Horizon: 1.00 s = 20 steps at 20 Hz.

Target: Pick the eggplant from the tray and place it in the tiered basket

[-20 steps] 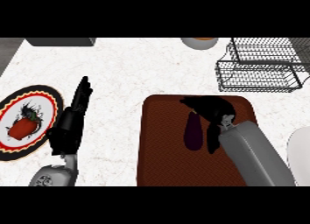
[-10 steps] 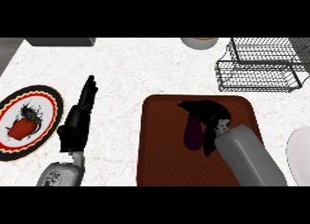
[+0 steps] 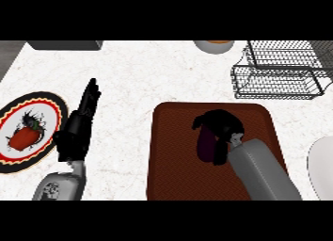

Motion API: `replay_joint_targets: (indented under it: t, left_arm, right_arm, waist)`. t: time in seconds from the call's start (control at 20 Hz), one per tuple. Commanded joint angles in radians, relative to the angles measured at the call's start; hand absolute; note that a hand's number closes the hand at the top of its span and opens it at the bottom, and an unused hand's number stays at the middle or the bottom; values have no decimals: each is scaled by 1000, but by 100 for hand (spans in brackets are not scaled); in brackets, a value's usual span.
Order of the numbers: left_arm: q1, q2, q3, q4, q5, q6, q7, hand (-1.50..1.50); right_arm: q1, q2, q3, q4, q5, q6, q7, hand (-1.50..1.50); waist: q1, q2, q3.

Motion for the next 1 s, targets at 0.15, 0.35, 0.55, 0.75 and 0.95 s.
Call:
replay_joint_targets:
  t: [0.15, 0.35, 0.55, 0.75, 0.95]
  left_arm:
    - [40, 13, 1, -51, 15, -33, -21, 0]
    - [23, 6, 28, 12, 13, -6, -42, 0]
    - [56, -11, -23, -52, -5, -11, 6, 0]
    - [21, -15, 19, 23, 2, 7, -48, 0]
    - [20, 7, 19, -11, 13, -28, -11, 0]
  right_arm:
    - [-6, 1, 65, 4, 108, -135, -57, 150]
    - [46, -48, 45, 4, 213, -130, 191, 150]
    - [53, -43, 14, -33, 273, -95, 383, 150]
    - [169, -53, 19, -186, 301, -146, 441, 150]
    - [108, -53, -8, -295, 324, -90, 512, 150]
  waist:
    - [3, 2, 3]
    - [-11, 0, 1]
    - [-6, -2, 2]
    - [-13, 0, 2]
    - [-7, 0, 2]
